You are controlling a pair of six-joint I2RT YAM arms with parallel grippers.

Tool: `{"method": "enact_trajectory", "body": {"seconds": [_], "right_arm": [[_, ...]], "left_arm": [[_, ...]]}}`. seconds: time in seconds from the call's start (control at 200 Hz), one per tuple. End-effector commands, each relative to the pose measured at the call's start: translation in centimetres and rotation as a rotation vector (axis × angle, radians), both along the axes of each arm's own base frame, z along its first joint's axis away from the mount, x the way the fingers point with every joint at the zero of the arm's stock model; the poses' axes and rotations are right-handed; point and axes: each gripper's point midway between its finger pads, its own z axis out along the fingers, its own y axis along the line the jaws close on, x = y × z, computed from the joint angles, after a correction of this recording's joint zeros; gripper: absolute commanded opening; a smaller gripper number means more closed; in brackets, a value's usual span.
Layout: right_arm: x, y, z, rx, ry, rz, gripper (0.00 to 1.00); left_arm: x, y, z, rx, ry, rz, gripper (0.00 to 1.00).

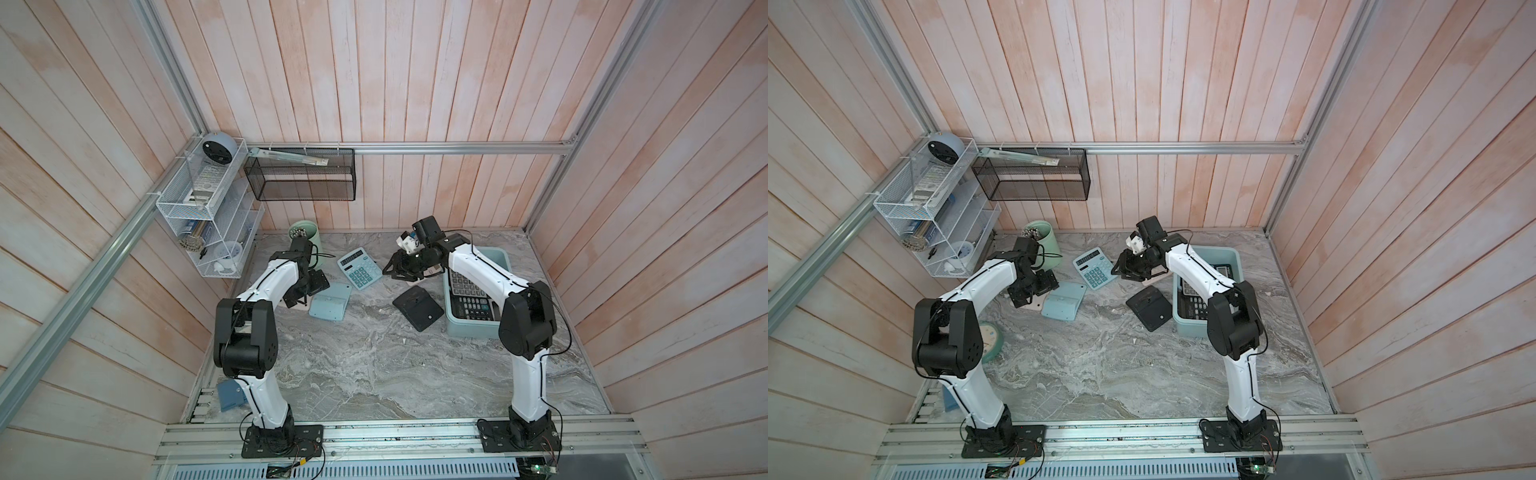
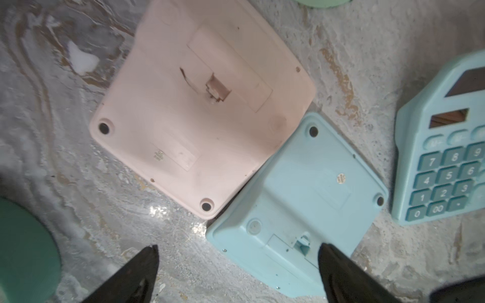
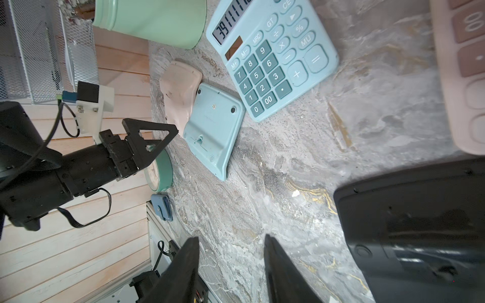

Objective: Put the calculator in the storage box
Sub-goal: Pick up the calculator at the center of the board.

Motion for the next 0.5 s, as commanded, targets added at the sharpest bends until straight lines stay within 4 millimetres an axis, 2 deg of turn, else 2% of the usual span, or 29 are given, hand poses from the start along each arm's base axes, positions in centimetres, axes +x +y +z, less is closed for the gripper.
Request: {"method": "enact_trajectory", "body": {"seconds": [0.0,0.305,0.495], "right_arm": [[0.0,1.9,-2.7,0.034,0.058,-0.003,0.48],[-0.4,4.6,-6.9,0.071,0.157,-0.013,0.49],[-1.2,5.7,-8.4,0.082,0.195,-0.009,0.50]], "left_arm": [[1.1,-2.0,-0.9,-0.110,-0.037,-0.033,1.00],[0.2,-3.2,-3.4,-0.187,-0.006,-0.048,1.00],[-0.7,-4.6,-2.8,-0.282,-0.028,-0.040,1.00]]}}
